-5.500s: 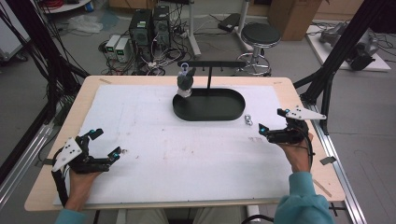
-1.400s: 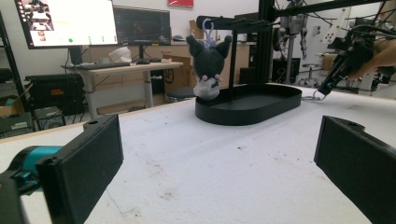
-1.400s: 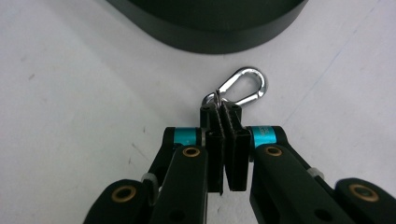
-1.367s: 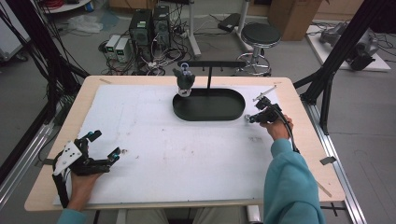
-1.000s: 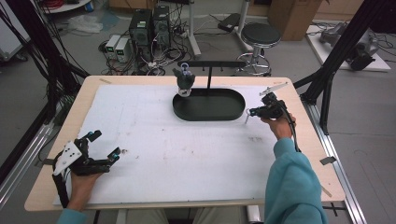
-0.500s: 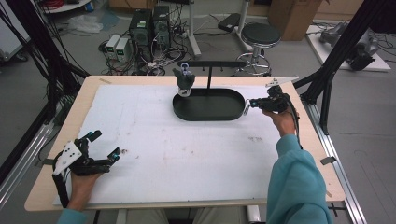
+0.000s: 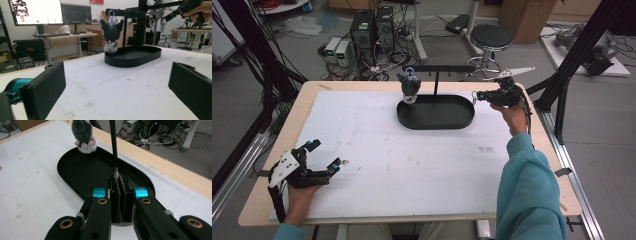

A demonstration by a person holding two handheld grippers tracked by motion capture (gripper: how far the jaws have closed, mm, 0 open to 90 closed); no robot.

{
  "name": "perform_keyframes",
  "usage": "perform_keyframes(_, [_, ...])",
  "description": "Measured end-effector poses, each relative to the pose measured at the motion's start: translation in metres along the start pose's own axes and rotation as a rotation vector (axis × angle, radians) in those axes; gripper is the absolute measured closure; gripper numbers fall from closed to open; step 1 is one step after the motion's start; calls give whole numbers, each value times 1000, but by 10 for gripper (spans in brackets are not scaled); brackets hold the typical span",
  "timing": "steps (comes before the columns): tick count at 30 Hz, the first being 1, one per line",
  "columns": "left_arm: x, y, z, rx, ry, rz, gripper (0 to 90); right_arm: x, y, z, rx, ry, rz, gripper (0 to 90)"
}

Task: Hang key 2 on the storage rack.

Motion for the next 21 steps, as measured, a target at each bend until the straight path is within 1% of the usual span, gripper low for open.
perform_keyframes(3, [0, 0, 0, 0, 2, 0, 17, -12, 1, 1, -5, 19, -10, 888])
perform_keyframes(8, [0, 0, 0, -2, 4, -1, 17, -29, 4, 3, -9, 29, -24, 888])
perform_keyframes(12, [0, 0, 0, -2, 4, 0, 17, -37, 4, 1, -8, 30, -17, 888])
perform_keyframes(14, [0, 0, 0, -3, 5, -1, 17, -40, 4, 0, -9, 33, -25, 888])
perform_keyframes(19, [0, 0, 0, -3, 5, 0, 17, -45, -1, -1, -9, 43, 1, 888])
perform_keyframes(21, [0, 0, 0, -4, 5, 0, 17, -47, -3, -2, -11, 38, 10, 888])
Point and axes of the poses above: each handheld gripper's, and its own axes: y roughly backward along the jaws, x roughly out of its underside, z roughly to its left, the point moved 8 cm from there along -y, roughly forward along the jaws, and after that the axes turned 7 degrees about -y, right-handed, at the moved point
